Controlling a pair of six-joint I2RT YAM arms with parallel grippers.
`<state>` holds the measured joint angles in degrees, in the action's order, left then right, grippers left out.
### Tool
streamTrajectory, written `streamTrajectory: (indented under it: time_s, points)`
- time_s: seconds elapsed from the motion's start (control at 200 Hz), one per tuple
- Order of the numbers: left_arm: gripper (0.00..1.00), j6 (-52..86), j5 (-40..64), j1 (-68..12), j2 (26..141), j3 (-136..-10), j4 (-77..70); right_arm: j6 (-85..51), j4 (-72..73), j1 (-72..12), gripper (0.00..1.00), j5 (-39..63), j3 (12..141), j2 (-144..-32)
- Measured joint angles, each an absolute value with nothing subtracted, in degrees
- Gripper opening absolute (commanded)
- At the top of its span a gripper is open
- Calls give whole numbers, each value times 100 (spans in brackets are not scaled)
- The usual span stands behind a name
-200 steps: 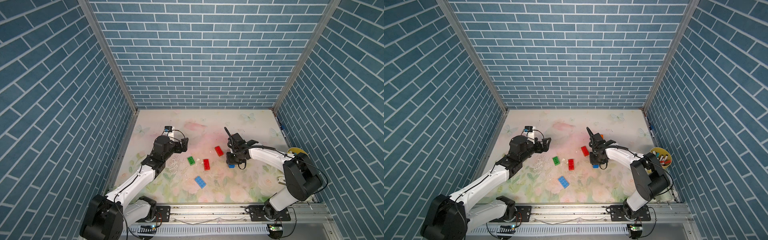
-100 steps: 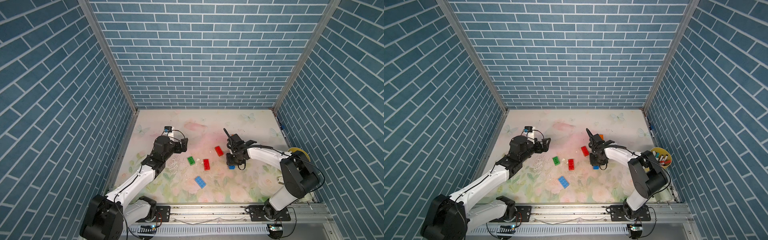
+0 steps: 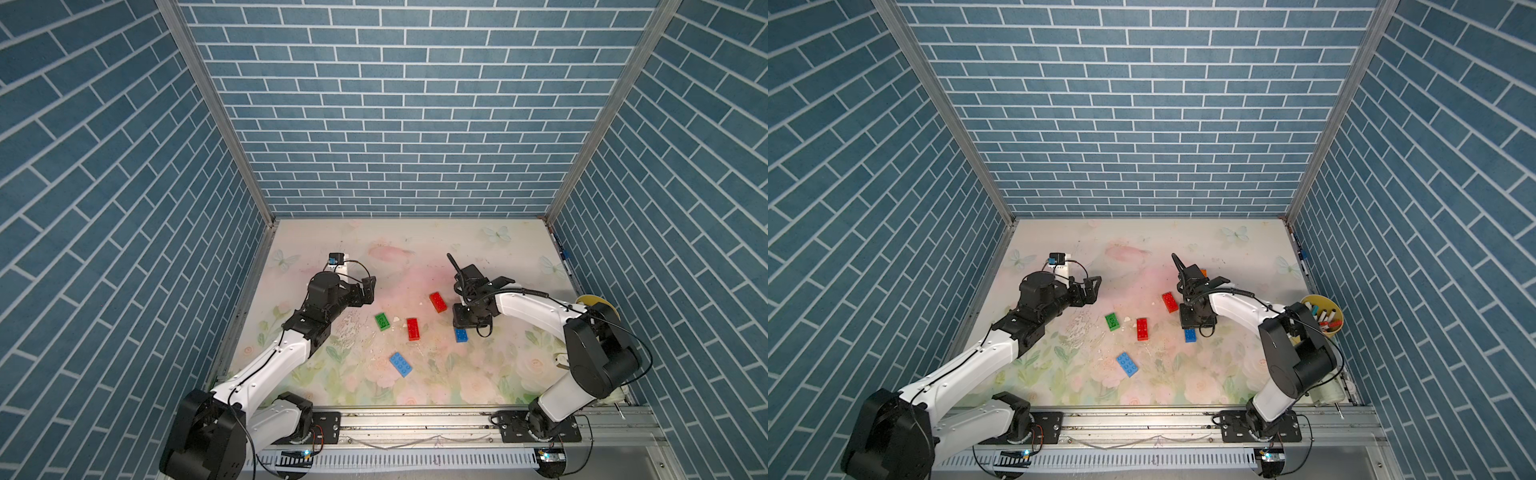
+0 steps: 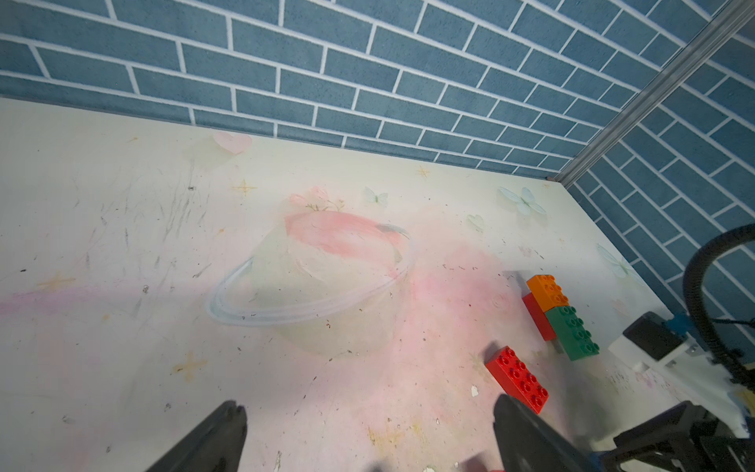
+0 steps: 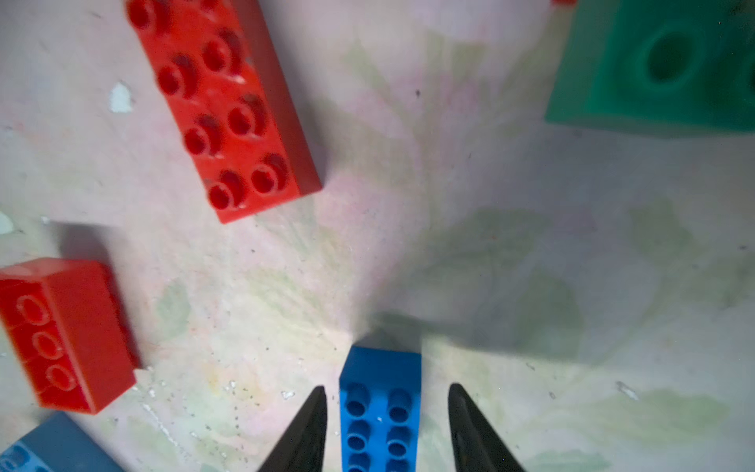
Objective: Assemble a rectangle with lego
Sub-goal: Place the lego brick at the center of the board, then pick up the lego brick from the center of the board.
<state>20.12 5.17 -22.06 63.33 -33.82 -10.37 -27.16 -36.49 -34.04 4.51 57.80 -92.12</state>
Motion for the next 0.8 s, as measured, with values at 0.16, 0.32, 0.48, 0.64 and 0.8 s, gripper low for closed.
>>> streamTrajectory:
  time_s: [0.16, 0.32, 0.48, 0.64, 0.8]
  points:
    - [100, 2010, 515, -2206, 6333, -3382, -1028, -2659, -3824, -3404, 51, 412, 6425, -9146]
    - [100, 2012, 458, -2224, 6335, -3382, -974, -2650, -3900, -3404, 52, 408, 6746, -9019]
    - [100, 2014, 276, -2366, 6344, -3402, -808, -2650, -3948, -3398, 52, 405, 6766, -8871]
    - [99, 2187, 10, -2536, 6438, -3616, -412, -2659, -4042, -3336, 53, 499, 6766, -8707]
    - [98, 2491, -327, -2716, 6451, -3710, -145, -2659, -4119, -3267, 54, 607, 6757, -8527]
